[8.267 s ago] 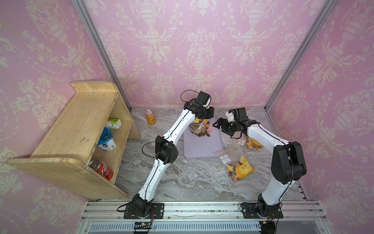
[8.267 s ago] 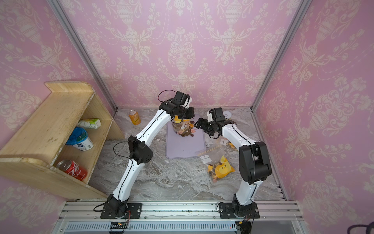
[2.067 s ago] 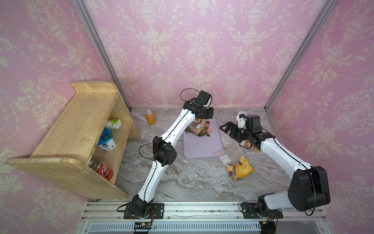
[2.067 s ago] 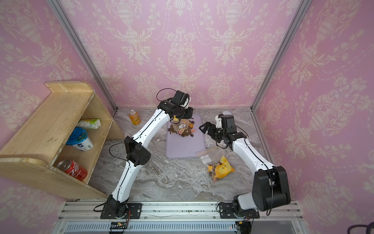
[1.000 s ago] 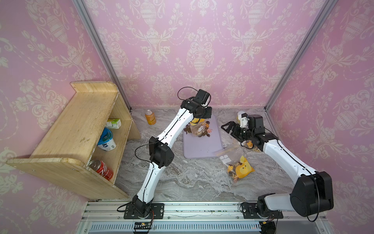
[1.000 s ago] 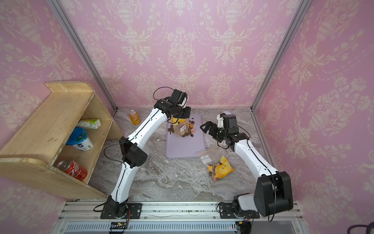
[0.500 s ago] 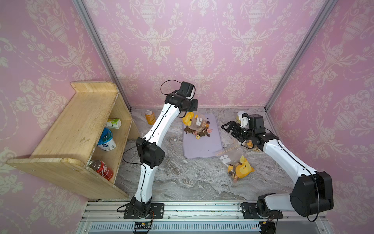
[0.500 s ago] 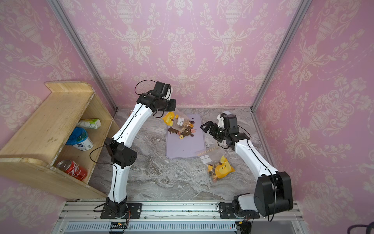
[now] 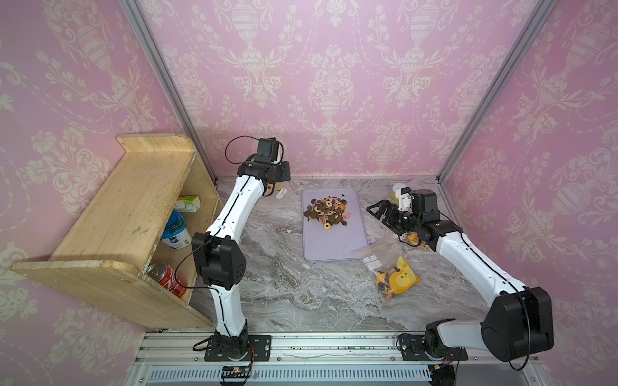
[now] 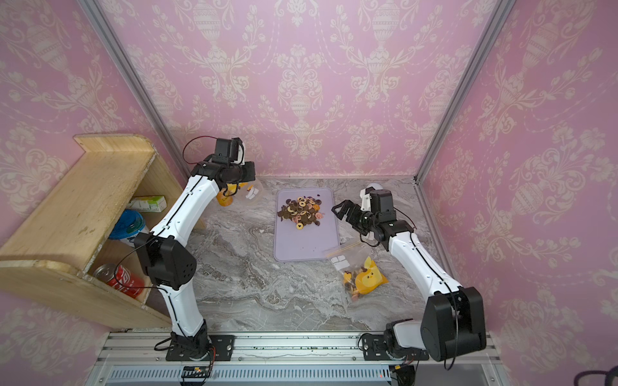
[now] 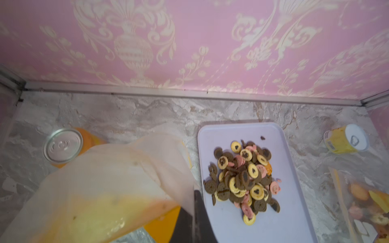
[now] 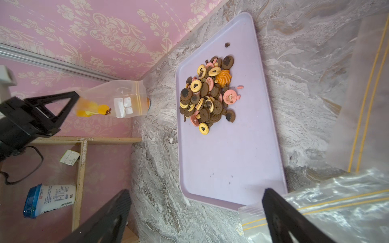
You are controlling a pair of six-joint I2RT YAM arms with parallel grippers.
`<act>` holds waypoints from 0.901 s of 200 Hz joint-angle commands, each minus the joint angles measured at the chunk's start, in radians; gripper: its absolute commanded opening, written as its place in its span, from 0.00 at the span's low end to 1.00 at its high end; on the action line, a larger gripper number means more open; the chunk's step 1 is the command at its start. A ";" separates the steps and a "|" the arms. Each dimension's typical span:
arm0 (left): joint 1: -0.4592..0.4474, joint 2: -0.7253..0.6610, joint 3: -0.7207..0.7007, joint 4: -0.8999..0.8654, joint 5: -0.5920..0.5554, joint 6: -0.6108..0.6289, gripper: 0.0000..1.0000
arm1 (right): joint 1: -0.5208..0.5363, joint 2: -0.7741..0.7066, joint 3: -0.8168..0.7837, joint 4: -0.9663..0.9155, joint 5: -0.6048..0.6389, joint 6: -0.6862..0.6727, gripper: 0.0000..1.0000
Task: Pour cookies out of the ziploc bag
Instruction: 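Pour the cookies out of the ziploc bag onto the tray, then place the ziploc bag at the center of the board.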
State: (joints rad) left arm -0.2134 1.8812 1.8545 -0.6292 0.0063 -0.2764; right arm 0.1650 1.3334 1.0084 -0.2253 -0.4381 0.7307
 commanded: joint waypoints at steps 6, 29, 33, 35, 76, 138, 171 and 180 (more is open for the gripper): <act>-0.005 -0.165 -0.358 0.275 -0.064 -0.049 0.02 | -0.006 -0.044 -0.037 0.000 -0.010 0.008 1.00; -0.006 -0.318 -0.659 0.404 -0.130 -0.110 0.02 | -0.006 -0.066 -0.070 0.003 -0.022 0.012 1.00; -0.007 -0.344 -0.702 0.415 -0.135 -0.114 0.02 | -0.006 -0.074 -0.078 0.001 -0.020 0.008 1.00; -0.006 -0.356 -0.721 0.418 -0.140 -0.117 0.02 | -0.006 -0.077 -0.080 0.000 -0.020 0.008 1.00; -0.005 -0.594 -0.997 0.407 -0.222 -0.175 0.59 | -0.006 -0.129 -0.136 -0.019 -0.021 0.001 1.00; -0.006 -0.723 -1.029 0.267 -0.145 -0.201 0.99 | -0.004 -0.206 -0.166 -0.100 0.001 -0.023 1.00; -0.010 -0.759 -1.009 0.241 -0.026 -0.253 0.99 | -0.003 -0.321 -0.163 -0.272 0.067 -0.054 1.00; -0.013 -0.774 -1.005 0.234 0.007 -0.268 0.99 | -0.003 -0.357 -0.164 -0.324 0.085 -0.062 1.00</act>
State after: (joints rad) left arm -0.2169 1.1576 0.8112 -0.3450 -0.0998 -0.4858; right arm 0.1650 1.0653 0.8528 -0.3851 -0.4164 0.7147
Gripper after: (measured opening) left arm 0.991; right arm 0.998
